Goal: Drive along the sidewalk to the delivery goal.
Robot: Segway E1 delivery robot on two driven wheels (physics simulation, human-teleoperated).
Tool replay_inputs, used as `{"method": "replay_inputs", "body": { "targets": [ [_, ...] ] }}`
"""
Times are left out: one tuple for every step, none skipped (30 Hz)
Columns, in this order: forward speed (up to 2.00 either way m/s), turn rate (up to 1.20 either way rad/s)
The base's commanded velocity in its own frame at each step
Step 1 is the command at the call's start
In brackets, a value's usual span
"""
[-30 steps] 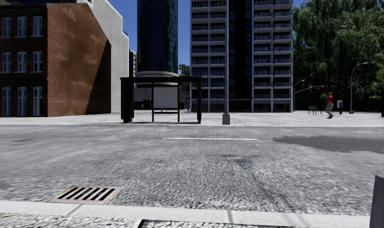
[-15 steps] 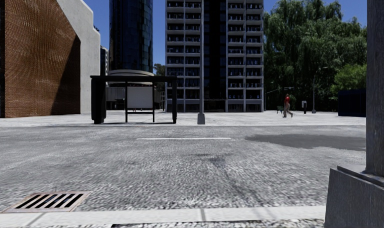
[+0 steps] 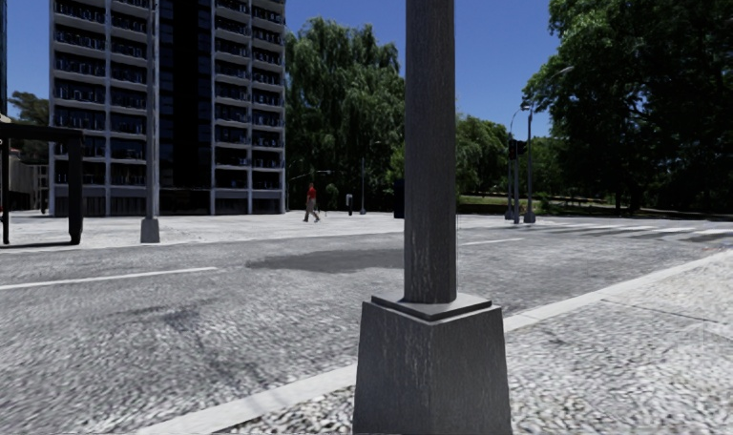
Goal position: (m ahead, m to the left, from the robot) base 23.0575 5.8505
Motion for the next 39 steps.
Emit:
{"method": "replay_inputs", "body": {
  "targets": [
    [0.00, -1.20],
    [0.00, -1.20],
    [0.00, -1.20],
    [0.00, -1.20],
    [0.00, -1.20],
    [0.00, -1.20],
    [0.00, -1.20],
    [0.00, -1.20],
    [0.00, -1.20],
    [0.00, -1.20],
    [0.00, -1.20],
    [0.00, -1.20],
    [0.00, -1.20],
    [0.00, -1.20],
    [0.00, -1.20],
    [0.00, -1.20],
    [0.00, -1.20],
    [0.00, -1.20],
    [0.00, -1.20],
    [0.00, -1.20],
    [0.00, -1.17],
    [0.00, -1.09],
    [0.00, -1.05],
    [0.00, -0.61],
    [0.00, -0.61],
    [0.00, -0.15],
    [0.00, -0.03],
    [0.00, 0.00],
    [0.00, 0.00],
    [0.00, 0.00],
    [0.00, 0.00],
    [0.23, 0.00],
    [1.20, 0.00],
    [1.35, 0.00],
    [1.49, 0.00],
    [1.49, 0.00],
    [1.57, 0.00],
    [1.73, 0.00],
    [1.88, 0.00]
  ]
}}
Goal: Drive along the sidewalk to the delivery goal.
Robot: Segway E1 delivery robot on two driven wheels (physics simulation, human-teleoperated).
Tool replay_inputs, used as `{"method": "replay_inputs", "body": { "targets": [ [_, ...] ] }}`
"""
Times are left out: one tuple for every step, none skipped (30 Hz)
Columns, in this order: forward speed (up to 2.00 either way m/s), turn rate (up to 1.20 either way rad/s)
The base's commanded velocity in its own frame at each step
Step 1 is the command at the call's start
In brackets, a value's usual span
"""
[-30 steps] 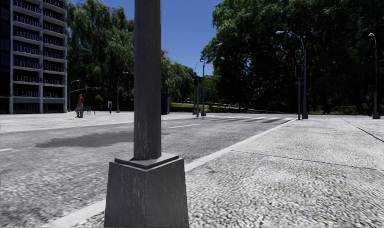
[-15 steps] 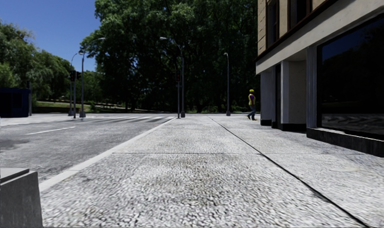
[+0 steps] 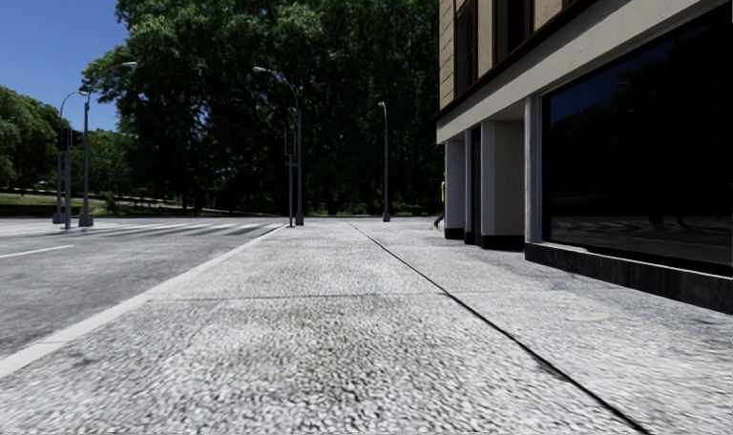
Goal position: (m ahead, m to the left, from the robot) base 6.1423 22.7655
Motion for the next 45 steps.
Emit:
{"method": "replay_inputs", "body": {
  "targets": [
    [1.88, 0.00],
    [1.94, 0.00],
    [1.95, 0.00],
    [1.97, 0.00],
    [2.00, 0.00],
    [2.00, 0.00],
    [2.00, 0.00],
    [2.00, 0.00],
    [2.00, 0.00],
    [2.00, 0.00],
    [2.00, 0.00],
    [2.00, 0.00],
    [2.00, 0.00],
    [2.00, 0.00],
    [2.00, 0.00],
    [2.00, 0.00],
    [2.00, 0.00],
    [2.00, 0.00],
    [2.00, 0.00],
    [2.00, 0.00],
    [2.00, 0.00],
    [2.00, 0.00],
    [2.00, 0.00],
    [2.00, 0.00],
    [2.00, 0.00],
    [2.00, 0.00],
    [2.00, 0.00],
    [2.00, 0.00],
    [2.00, 0.00],
    [2.00, 0.00],
    [2.00, 0.00],
    [2.00, 0.00],
    [2.00, 0.00],
    [2.00, 0.00],
    [2.00, 0.00],
    [2.00, 0.00],
    [2.00, 0.00],
    [2.00, 0.00],
    [2.00, 0.00],
    [2.00, 0.00],
    [2.00, 0.00],
    [2.00, 0.00],
    [2.00, 0.00],
    [2.00, 0.00],
    [2.00, 0.00]
  ]
}}
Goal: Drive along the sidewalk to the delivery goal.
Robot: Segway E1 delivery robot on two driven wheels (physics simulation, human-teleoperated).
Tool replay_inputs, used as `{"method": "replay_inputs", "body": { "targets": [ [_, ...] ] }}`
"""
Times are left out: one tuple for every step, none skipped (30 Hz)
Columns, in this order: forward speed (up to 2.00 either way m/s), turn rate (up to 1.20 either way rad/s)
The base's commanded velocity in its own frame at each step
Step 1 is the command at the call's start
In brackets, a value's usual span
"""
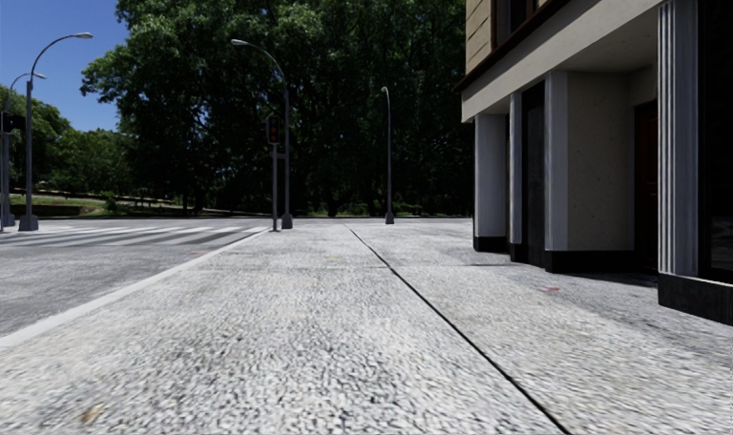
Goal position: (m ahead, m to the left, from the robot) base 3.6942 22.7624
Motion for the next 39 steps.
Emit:
{"method": "replay_inputs", "body": {
  "targets": [
    [2.00, 0.00],
    [2.00, 0.00],
    [2.00, 0.00],
    [2.00, 0.00],
    [2.00, 0.00],
    [2.00, 0.00],
    [2.00, 0.00],
    [2.00, 0.00],
    [2.00, 0.00],
    [2.00, 0.00],
    [2.00, 0.00],
    [2.00, 0.00],
    [2.00, 0.00],
    [2.00, 0.00],
    [2.00, 0.00],
    [2.00, 0.00],
    [2.00, 0.00],
    [2.00, 0.00],
    [2.00, 0.00],
    [2.00, 0.00],
    [2.00, 0.00],
    [2.00, 0.00],
    [2.00, 0.00],
    [2.00, 0.00],
    [2.00, 0.00],
    [2.00, 0.00],
    [2.00, 0.00],
    [2.00, 0.00],
    [2.00, 0.00],
    [2.00, 0.00],
    [2.00, 0.00],
    [2.00, 0.00],
    [2.00, 0.00],
    [2.00, 0.00],
    [2.00, 0.00],
    [2.00, 0.00],
    [2.00, 0.00],
    [2.00, 0.00],
    [2.00, 0.00]
  ]
}}
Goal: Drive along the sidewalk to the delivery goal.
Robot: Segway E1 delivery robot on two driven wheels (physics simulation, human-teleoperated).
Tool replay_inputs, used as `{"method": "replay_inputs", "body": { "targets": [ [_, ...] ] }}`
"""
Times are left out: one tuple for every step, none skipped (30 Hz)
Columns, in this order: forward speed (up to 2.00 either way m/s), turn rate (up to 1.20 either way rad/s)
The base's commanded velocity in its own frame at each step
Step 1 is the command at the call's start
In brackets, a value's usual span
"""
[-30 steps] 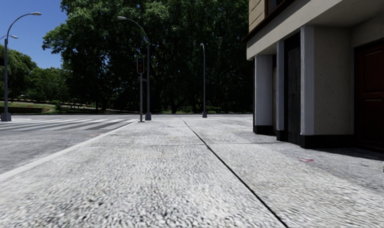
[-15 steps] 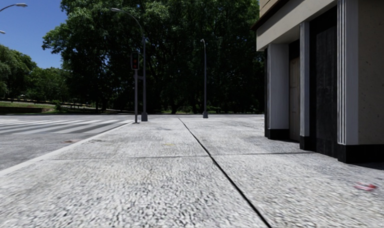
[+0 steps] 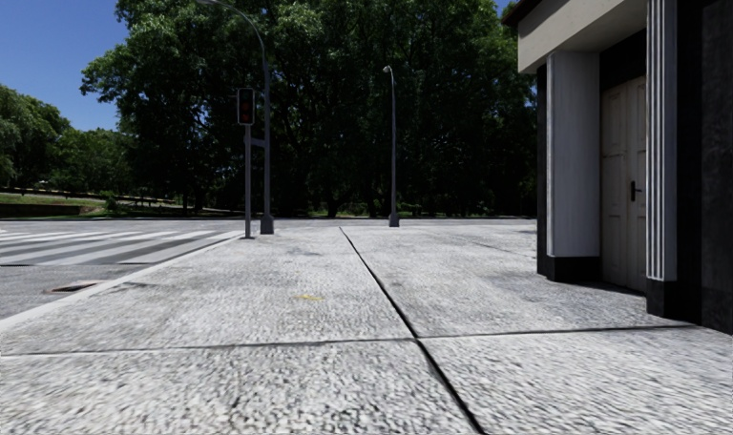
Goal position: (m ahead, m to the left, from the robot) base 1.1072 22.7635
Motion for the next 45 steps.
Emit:
{"method": "replay_inputs", "body": {
  "targets": [
    [2.00, 0.00],
    [2.00, 0.00],
    [2.00, 0.00],
    [2.00, 0.00],
    [2.00, 0.00],
    [2.00, 0.00],
    [2.00, 0.00],
    [2.00, 0.00],
    [2.00, 0.00],
    [2.00, 0.00],
    [2.00, 0.00],
    [2.00, 0.00],
    [2.00, 0.00],
    [2.00, 0.00],
    [2.00, 0.00],
    [2.00, 0.00],
    [2.00, 0.00],
    [2.00, 0.00],
    [2.00, 0.00],
    [2.00, 0.00],
    [2.00, 0.00],
    [2.00, 0.00],
    [2.00, 0.00],
    [2.00, 0.00],
    [2.00, 0.00],
    [2.00, 0.00],
    [2.00, 0.00],
    [2.00, 0.14],
    [2.00, 0.62],
    [2.00, 0.71],
    [2.00, 0.71],
    [2.00, 0.74],
    [2.00, 0.65],
    [2.00, 0.33],
    [2.00, 0.14],
    [2.00, 0.14],
    [2.00, 0.04],
    [2.00, 0.00],
    [2.00, 0.00],
    [2.00, 0.00],
    [2.00, 0.00],
    [2.00, 0.00],
    [2.00, 0.00],
    [2.00, 0.00],
    [2.00, 0.00]
  ]
}}
